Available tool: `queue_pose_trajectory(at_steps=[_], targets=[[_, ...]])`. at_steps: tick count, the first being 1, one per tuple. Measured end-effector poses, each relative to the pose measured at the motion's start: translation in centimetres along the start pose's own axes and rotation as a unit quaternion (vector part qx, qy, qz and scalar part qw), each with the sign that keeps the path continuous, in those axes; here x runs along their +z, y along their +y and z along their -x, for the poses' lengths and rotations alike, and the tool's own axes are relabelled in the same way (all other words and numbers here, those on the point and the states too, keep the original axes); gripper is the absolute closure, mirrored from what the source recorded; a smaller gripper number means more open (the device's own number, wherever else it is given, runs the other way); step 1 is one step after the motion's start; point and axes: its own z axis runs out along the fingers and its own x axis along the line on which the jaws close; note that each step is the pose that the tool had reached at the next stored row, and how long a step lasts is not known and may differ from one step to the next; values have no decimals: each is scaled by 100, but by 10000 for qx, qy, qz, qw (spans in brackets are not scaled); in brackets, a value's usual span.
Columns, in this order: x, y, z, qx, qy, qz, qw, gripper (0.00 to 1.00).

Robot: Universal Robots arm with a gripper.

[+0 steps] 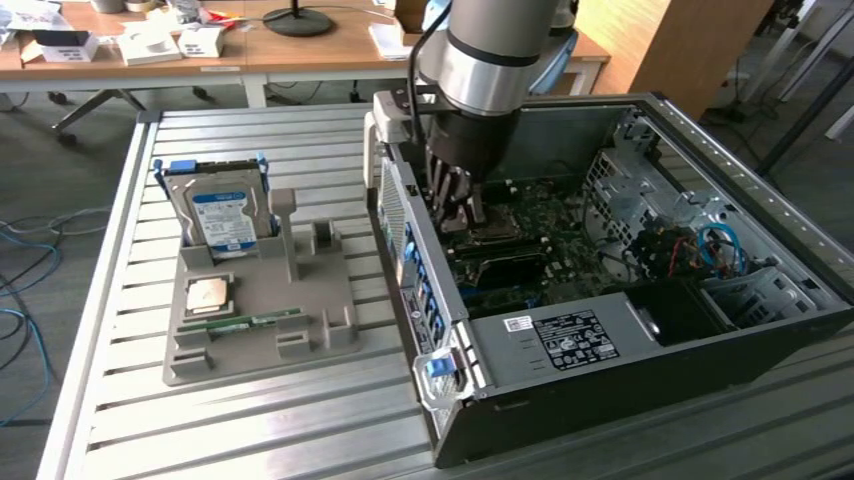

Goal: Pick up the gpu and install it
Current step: 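Press down on the gpu until it lock into place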

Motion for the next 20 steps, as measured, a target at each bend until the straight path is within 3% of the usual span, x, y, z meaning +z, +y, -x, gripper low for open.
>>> queue_pose_trajectory(at_steps=[4,10,20], targets=[[-8,-80,-1,0,-1,38,10000,89],[-20,-283,-3,1,-9,78,10000,89],[-36,-576,-6,-12,-10,109,9999,89]])
